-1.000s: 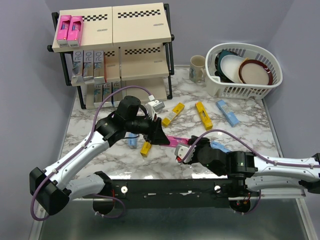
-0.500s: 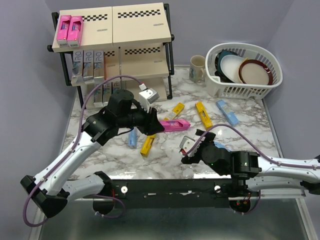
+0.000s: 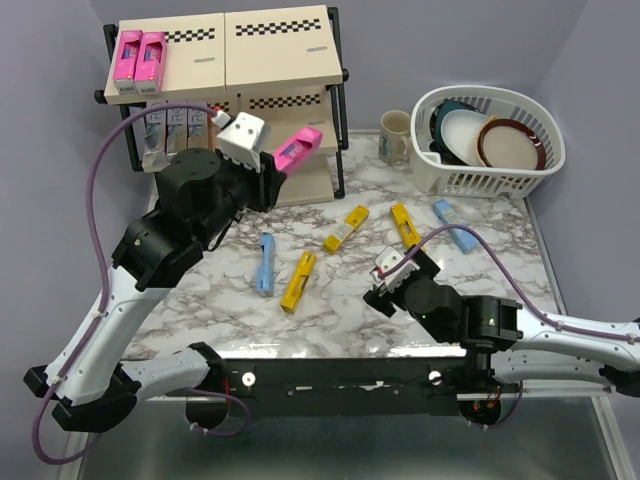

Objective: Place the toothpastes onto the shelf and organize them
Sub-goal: Place the toothpaste on the shelf.

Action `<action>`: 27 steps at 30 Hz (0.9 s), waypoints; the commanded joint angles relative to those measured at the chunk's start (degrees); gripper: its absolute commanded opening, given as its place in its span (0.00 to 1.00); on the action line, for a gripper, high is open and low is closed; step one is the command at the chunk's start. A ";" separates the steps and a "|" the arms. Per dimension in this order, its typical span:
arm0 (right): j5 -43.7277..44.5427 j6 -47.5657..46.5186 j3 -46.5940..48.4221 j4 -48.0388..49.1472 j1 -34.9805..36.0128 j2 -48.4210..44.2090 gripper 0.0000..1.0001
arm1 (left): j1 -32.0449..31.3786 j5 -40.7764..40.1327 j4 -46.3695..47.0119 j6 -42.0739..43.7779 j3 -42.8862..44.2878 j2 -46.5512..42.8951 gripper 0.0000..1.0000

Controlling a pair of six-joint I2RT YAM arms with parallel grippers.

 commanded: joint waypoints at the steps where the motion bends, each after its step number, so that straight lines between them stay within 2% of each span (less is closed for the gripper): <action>1: -2.06 5.48 2.24 -2.38 -3.86 0.31 1.00 | -0.11 -18.30 2.57 4.23 11.53 4.77 0.21; 5: -4.61 5.65 0.57 -1.76 -5.62 -1.10 1.00 | -0.03 -25.24 2.57 6.95 20.60 9.79 0.22; 10: -5.05 6.36 0.39 -2.91 -5.71 -2.33 1.00 | 1.99 -27.90 1.17 12.23 32.19 16.99 0.22; 18: -6.72 6.62 0.30 -3.52 -5.80 -1.81 1.00 | 19.20 -21.75 1.08 9.60 36.61 23.15 0.22; 27: -7.95 6.71 0.04 -3.88 -5.80 -1.54 1.00 | 28.53 -16.04 2.04 9.86 39.87 28.78 0.27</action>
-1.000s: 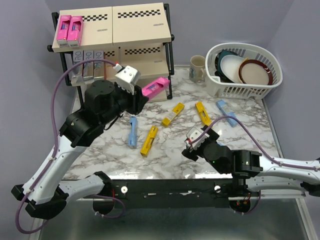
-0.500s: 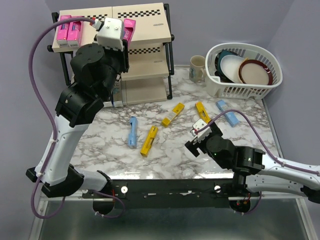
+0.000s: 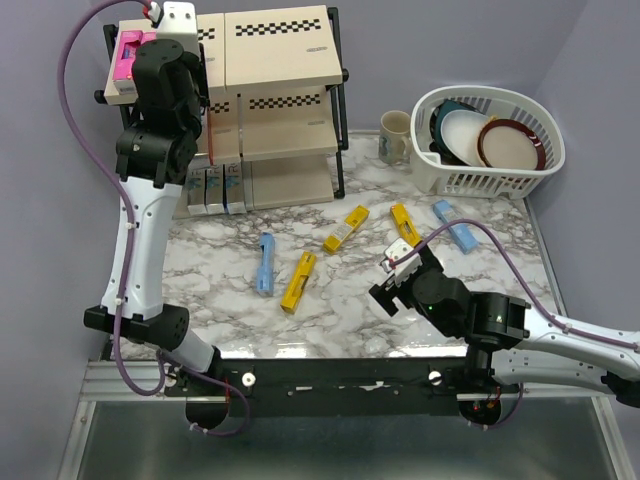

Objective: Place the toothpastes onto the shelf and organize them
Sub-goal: Place the toothpaste on the shelf.

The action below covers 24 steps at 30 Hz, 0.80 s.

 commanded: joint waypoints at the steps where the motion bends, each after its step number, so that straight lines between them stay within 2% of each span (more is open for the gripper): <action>1: -1.70 0.74 -0.57 -1.36 -0.09 0.14 1.00 | 3.79 4.99 2.57 -0.39 3.21 1.33 0.27; 7: -2.05 0.74 -0.40 -1.98 -0.18 1.37 1.00 | 7.23 7.89 2.57 -0.39 3.48 3.96 0.30; 16: -2.75 0.39 -0.57 -1.89 -0.18 1.90 1.00 | 8.55 8.86 3.54 -0.30 3.56 6.16 0.42; 24: -3.54 0.22 -0.57 -1.89 -0.18 2.34 1.00 | 8.46 8.68 4.15 -0.04 3.04 5.29 0.61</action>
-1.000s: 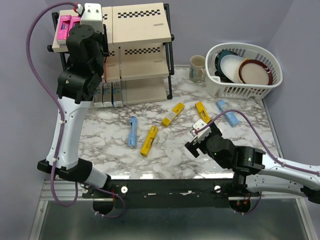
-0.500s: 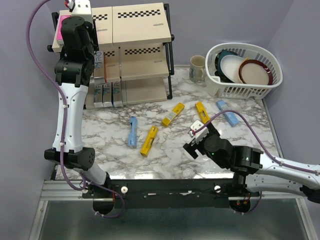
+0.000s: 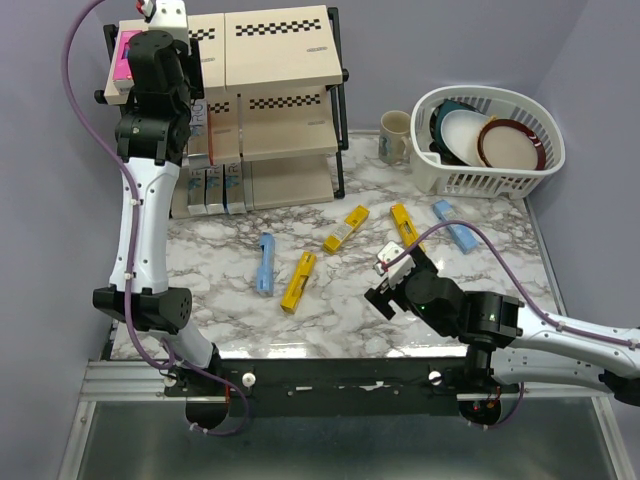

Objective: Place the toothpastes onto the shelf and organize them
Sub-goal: Place the toothpaste on the shelf.

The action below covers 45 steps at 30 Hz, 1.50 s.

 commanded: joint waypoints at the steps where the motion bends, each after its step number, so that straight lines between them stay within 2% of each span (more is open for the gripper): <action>1: -1.40 0.13 -0.57 -1.41 -0.18 0.57 1.00 | 0.24 1.10 2.43 0.22 0.64 -1.75 0.62; 2: -1.41 0.21 -0.57 -1.32 -0.09 0.74 1.00 | 0.24 1.19 2.95 0.31 0.28 -2.10 0.65; 7: -2.55 0.04 -0.40 -1.58 -0.09 1.36 1.00 | 0.24 1.45 3.66 0.40 -1.13 -3.94 0.65; 17: -3.16 -0.14 -0.40 -1.84 -0.18 1.62 1.00 | -0.02 0.57 5.94 2.42 -6.22 -6.15 0.56; 25: -3.08 -0.14 -0.48 -1.76 -0.18 1.80 1.00 | -0.90 3.39 5.77 2.51 -8.07 -6.76 0.56; 36: -3.16 -0.22 -0.48 -1.85 -0.18 1.89 1.00 | -1.08 3.65 6.29 2.77 -8.51 -6.68 0.56; 42: -3.25 -0.22 -0.48 -1.76 -0.18 2.15 1.00 | -1.16 -0.14 6.38 2.16 -5.97 -7.03 0.56; 45: -3.43 -0.14 -0.48 -1.67 -0.27 2.06 1.00 | -1.25 1.62 5.16 0.32 -3.95 -7.11 0.61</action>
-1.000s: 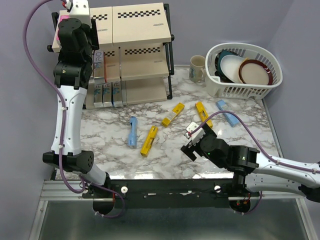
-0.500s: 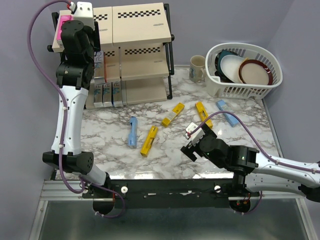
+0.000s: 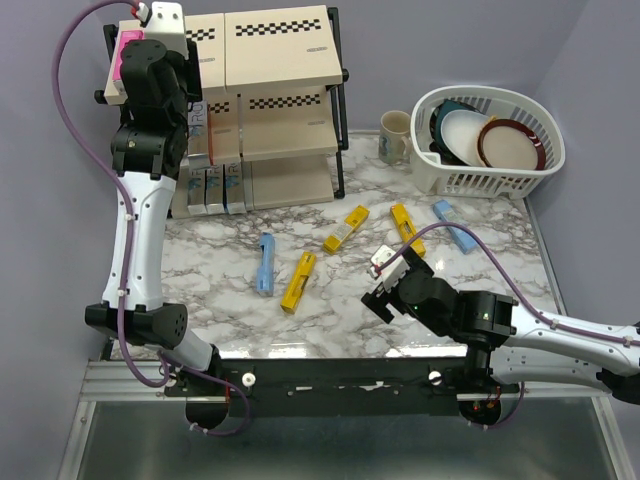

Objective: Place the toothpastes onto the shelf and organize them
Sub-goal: Place the toothpaste on the shelf.

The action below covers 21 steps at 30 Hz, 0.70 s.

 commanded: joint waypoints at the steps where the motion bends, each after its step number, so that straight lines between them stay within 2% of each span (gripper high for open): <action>1: -1.13 -0.18 -0.40 -0.45 -0.18 0.29 1.00 | -0.68 0.47 -1.49 -2.33 3.97 -1.15 0.61; 6: -1.22 -0.18 -0.48 -0.62 -0.09 0.38 1.00 | -1.47 0.82 -1.76 -1.46 3.01 -1.06 0.61; 13: -1.39 -0.27 -0.48 -0.80 -0.18 0.65 1.00 | -2.53 -2.69 -2.11 1.35 0.11 0.96 0.60; 21: -1.40 -0.27 -0.40 -0.62 -0.18 0.91 1.00 | -2.97 -7.88 -1.06 4.60 0.90 2.72 0.52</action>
